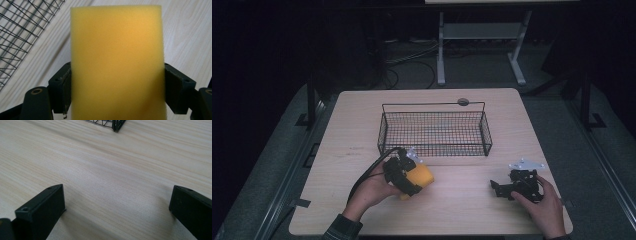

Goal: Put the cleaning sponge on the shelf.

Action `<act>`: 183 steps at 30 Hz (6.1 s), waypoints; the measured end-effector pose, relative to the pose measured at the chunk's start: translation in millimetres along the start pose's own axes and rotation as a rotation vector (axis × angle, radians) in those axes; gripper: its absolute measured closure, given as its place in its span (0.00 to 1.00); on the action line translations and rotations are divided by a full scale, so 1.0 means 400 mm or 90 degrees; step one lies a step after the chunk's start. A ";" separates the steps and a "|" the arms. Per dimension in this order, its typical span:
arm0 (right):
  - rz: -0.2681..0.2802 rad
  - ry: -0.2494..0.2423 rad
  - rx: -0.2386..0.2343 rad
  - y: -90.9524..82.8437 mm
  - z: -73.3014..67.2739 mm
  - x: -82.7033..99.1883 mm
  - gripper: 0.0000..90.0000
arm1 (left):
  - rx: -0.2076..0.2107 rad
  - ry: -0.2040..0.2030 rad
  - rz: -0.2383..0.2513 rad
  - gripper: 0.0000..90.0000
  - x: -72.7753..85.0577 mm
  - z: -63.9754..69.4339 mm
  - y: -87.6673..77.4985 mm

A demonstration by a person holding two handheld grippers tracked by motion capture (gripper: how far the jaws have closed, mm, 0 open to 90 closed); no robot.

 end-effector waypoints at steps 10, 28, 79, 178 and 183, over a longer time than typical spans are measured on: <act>0.000 0.000 0.000 0.000 0.000 0.000 0.00 | -0.005 0.002 0.007 0.25 -0.019 -0.018 -0.032; 0.001 -0.001 0.000 0.000 0.000 0.000 0.00 | -0.008 -0.011 0.026 0.25 -0.052 -0.069 -0.078; 0.000 0.000 0.000 0.000 0.000 0.000 0.00 | -0.077 -0.141 0.029 0.25 -0.131 -0.333 -0.119; 0.000 0.000 0.000 0.000 0.000 0.000 0.00 | -0.075 -0.181 0.015 0.22 -0.122 -0.399 -0.026; 0.000 0.000 0.000 0.000 0.000 0.000 0.00 | -0.083 -0.179 0.039 0.22 -0.111 -0.389 -0.058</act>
Point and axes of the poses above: each handheld gripper's, and its own axes: y roughly forward along the jaws, x roughly out of its underside, z roughly to its right, the point moved 3 cm from there along y, roughly forward along the jaws, and after that the axes turned 9 degrees about -z, right-handed, at the moved point
